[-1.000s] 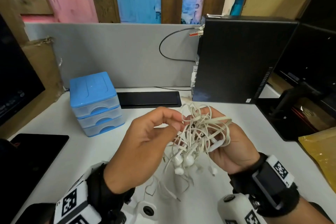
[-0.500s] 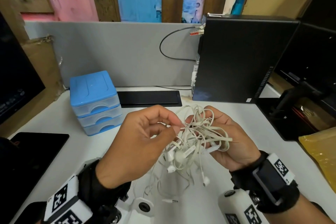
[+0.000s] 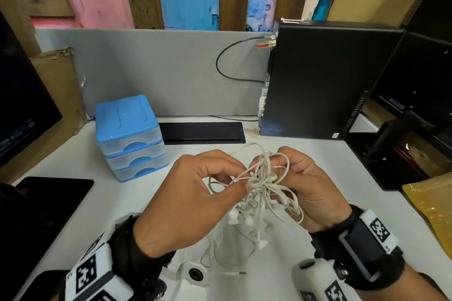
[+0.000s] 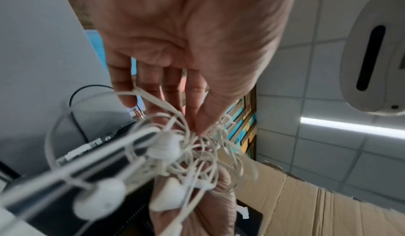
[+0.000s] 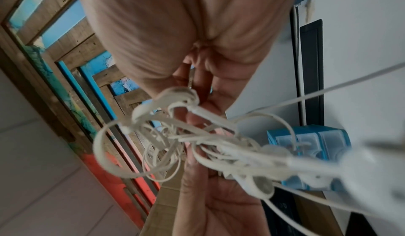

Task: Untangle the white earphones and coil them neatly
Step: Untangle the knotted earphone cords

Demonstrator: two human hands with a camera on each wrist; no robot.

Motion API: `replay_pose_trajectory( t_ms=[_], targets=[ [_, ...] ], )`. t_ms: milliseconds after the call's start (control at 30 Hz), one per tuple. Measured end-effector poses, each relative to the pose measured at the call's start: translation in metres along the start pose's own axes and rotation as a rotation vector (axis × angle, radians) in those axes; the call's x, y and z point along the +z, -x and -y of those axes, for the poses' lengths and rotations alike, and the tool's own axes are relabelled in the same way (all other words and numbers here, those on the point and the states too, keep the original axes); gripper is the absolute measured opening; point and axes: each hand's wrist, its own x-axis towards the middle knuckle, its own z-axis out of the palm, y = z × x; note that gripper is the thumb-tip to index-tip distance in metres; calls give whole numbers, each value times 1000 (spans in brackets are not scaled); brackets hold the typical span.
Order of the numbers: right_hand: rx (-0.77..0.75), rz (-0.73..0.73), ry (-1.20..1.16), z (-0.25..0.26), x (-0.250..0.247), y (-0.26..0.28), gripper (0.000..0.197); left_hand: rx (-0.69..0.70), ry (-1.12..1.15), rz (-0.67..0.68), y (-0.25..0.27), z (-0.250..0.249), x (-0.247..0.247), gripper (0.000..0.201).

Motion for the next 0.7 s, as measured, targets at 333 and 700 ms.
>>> replay_pose_trajectory(
  t_ms=[333,700],
  targets=[
    [-19,9,44,3,-3,-1,28,-102,105,62,-7,10,-7,9],
    [-118,37,66,-3,1,-1,21,22,40,12,-2,8,4,6]
  ],
)
